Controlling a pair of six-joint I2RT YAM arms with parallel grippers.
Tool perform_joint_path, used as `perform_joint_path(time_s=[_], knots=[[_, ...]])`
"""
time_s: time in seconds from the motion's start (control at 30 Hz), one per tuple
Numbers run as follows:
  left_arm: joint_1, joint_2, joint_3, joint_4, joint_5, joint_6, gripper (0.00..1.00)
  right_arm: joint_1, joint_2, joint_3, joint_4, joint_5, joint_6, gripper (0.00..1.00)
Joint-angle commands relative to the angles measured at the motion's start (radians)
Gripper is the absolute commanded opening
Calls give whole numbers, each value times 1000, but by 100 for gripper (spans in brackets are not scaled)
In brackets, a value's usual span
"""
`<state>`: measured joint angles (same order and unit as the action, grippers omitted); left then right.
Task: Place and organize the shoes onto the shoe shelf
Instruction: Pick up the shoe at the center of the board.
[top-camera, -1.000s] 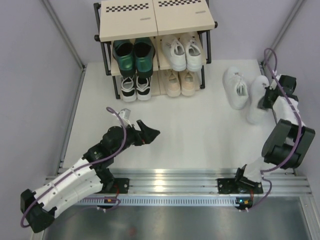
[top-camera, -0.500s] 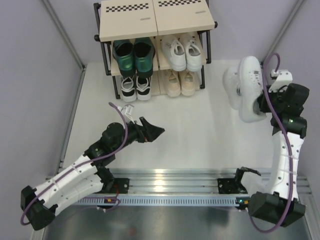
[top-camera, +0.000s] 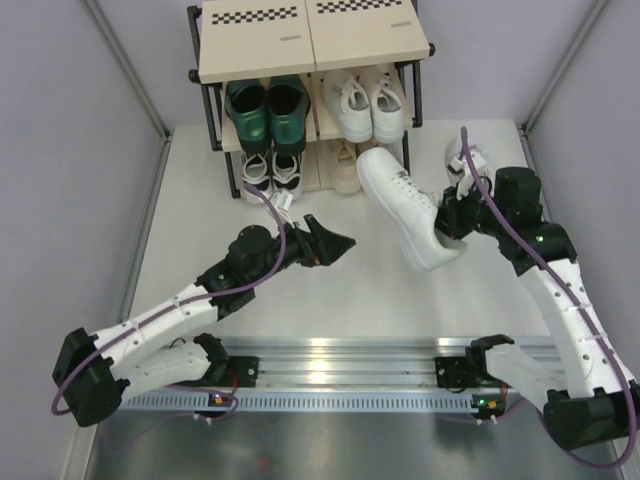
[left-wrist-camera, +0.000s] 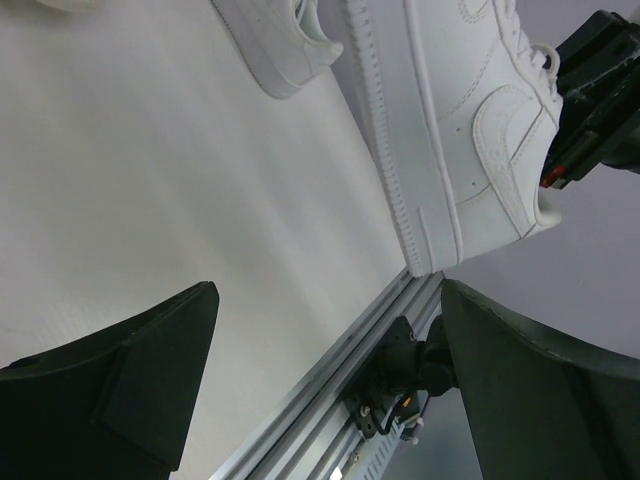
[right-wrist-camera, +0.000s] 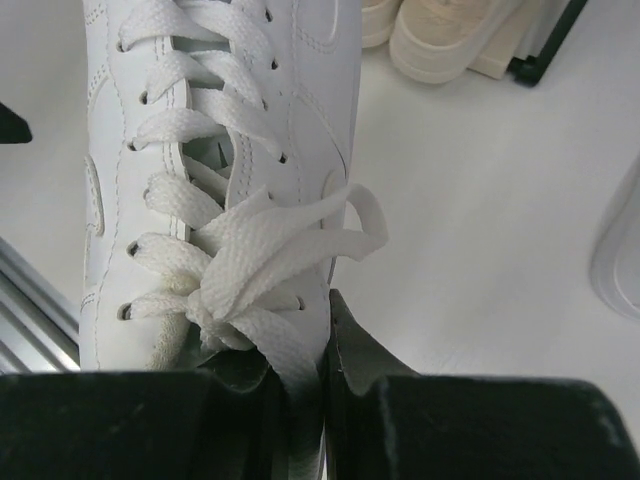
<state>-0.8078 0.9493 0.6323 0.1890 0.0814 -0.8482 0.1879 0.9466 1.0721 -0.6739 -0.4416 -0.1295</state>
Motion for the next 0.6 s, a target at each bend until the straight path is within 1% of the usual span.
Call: perform_joint_path(time_s=[0.0,0.03,0.1,0.3,0.47,0.57], knots=[[-22,60,46,210,-45,-32,98,79,6,48,177,-40,2,0],[-22,74,44,230,-49,-54,98,119,4,43,189,-39,-2,0],[-24,106,41,301,-54,-80,98,148,7,34,207,-66,-9,0],[-24,183,63,406,-57,-126,98,177,3,-3,246,-126,-19,0],[-24,247,79,544,-38,-186,99,205,1,-27,252,-134,-38,0],[-22,269,87,552,-57,-204,97,217,-17,-47,260,-163,-45,0]])
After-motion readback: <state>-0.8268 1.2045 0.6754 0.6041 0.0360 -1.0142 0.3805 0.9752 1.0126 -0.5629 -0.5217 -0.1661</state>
